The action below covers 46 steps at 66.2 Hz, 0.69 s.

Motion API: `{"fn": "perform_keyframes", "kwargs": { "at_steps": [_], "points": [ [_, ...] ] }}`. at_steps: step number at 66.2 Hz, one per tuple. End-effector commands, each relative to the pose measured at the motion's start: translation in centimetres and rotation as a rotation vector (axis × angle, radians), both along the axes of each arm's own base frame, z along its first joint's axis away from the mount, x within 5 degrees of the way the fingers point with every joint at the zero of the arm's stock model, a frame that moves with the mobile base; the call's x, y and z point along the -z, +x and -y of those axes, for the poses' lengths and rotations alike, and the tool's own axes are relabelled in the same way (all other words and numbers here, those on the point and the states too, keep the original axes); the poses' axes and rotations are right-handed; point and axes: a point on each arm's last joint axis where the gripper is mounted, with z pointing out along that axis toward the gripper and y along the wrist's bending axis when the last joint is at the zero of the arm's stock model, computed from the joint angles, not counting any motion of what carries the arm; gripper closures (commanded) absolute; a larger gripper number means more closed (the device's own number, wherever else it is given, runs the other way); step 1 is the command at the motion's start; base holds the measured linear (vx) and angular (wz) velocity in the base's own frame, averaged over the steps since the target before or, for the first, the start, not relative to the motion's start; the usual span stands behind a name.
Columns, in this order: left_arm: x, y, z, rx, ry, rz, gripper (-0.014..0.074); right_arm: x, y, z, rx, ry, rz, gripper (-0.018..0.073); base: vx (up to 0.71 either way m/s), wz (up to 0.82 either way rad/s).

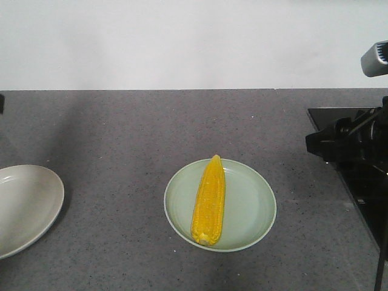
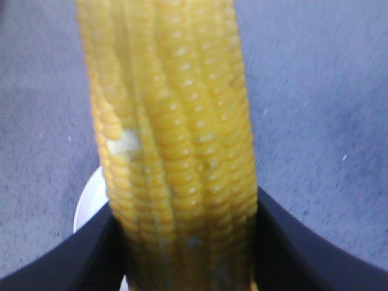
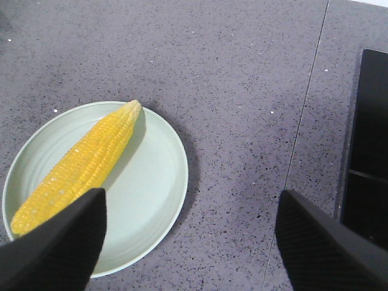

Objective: Distribute corn equally
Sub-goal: 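Lower the left gripper's corn cob onto the white plate and open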

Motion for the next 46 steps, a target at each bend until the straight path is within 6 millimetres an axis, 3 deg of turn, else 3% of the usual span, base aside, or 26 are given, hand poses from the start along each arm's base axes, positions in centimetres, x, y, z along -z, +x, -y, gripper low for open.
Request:
{"fn": "perform_keyframes", "kwargs": {
  "at_steps": [1, 11, 46],
  "points": [
    [1.1, -0.1, -0.1, 0.003, 0.012, 0.010, 0.0594, -1.2, -0.1, 0.2, 0.015, 0.020, 0.075, 0.0000, 0.00, 0.00],
    [4.3, 0.4, -0.1, 0.004, 0.048, -0.091, 0.0593, -1.2, -0.1, 0.2, 0.014, 0.017, 0.071, 0.0000, 0.00, 0.00],
    [9.7, 4.2, 0.2, -0.034, 0.164, -0.341, 0.0582, -1.2, -0.1, 0.2, 0.014, 0.020, 0.069, 0.0000, 0.00, 0.00]
  ]
}}
